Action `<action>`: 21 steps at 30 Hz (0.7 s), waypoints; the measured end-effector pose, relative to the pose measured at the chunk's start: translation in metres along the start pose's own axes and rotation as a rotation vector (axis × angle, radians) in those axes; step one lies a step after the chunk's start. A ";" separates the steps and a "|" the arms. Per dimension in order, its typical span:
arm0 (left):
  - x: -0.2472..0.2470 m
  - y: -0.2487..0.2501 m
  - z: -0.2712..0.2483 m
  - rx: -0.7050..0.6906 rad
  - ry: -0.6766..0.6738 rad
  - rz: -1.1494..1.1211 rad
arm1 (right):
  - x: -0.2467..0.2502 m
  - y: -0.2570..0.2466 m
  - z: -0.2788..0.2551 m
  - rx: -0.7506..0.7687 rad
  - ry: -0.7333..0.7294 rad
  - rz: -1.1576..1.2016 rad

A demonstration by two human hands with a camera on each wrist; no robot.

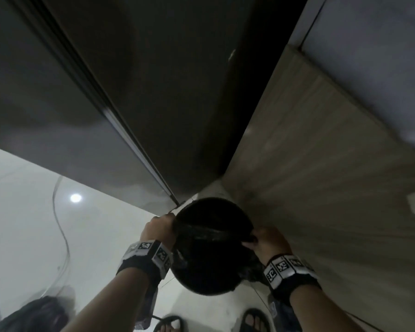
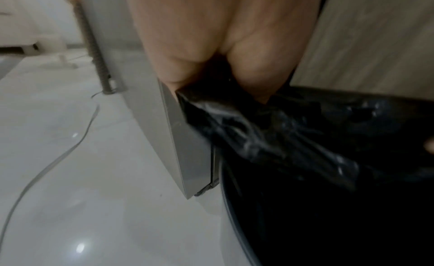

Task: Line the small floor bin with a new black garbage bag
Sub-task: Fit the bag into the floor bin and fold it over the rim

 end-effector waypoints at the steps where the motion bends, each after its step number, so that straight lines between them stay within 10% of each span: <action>1: 0.006 0.001 -0.003 -0.026 -0.003 -0.009 | 0.002 -0.002 -0.005 0.012 -0.022 -0.031; 7: 0.025 -0.002 -0.004 -0.106 -0.115 -0.559 | 0.028 -0.002 -0.005 0.035 -0.129 0.472; 18: -0.011 -0.037 0.048 -0.116 0.054 -0.529 | -0.005 -0.002 0.088 0.205 0.254 0.022; 21: -0.012 -0.031 0.048 0.134 0.111 -0.425 | -0.001 -0.008 0.096 0.107 0.166 -0.197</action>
Point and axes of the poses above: each hand's wrist, its own z-axis towards the middle knuckle, its own x-axis out of the back of the hand, y = z × x, the point moved 3 cm from there along z, towards the middle knuckle, and after that the axes turned 4 degrees about -x, right-handed, at the moved point
